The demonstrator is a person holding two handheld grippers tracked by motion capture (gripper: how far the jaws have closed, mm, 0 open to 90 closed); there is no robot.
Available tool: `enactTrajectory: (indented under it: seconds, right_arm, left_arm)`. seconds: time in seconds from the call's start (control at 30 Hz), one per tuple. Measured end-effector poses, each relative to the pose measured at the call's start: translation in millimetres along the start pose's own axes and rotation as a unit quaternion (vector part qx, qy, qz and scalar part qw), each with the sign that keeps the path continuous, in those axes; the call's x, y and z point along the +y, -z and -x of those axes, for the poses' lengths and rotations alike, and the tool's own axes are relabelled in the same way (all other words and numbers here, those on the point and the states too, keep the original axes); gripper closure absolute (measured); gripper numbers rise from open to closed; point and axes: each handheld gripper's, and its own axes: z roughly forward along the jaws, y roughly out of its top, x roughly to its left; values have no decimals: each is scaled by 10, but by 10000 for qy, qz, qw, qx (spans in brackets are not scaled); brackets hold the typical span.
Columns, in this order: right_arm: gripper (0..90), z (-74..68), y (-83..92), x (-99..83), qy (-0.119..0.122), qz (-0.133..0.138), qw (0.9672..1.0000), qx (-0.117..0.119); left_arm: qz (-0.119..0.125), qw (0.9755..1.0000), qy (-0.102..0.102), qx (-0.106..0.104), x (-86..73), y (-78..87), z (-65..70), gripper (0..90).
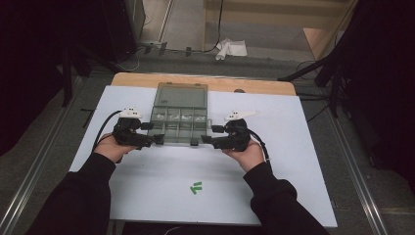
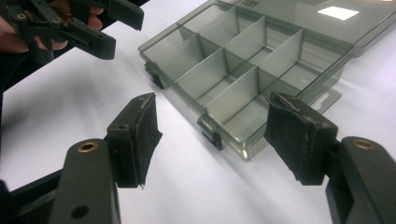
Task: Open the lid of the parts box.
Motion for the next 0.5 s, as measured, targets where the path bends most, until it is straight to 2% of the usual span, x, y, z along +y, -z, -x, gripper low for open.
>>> enactTrajectory:
  seconds: [0.2, 0.33, 0.5]
  right_arm:
    - [352, -68, 58, -78, 70, -3, 10000, 64]
    - [350, -99, 78, -117, 93, 30, 9999, 106]
    - [338, -130, 127, -193, 108, 94, 9998, 127]
  left_arm:
    - [-11, 9999, -165, -39, -53, -5, 73, 306]
    - [-63, 9999, -154, -47, -91, -6, 116, 306]
    - [-78, 9997, -242, -48, -144, 17, 181, 306]
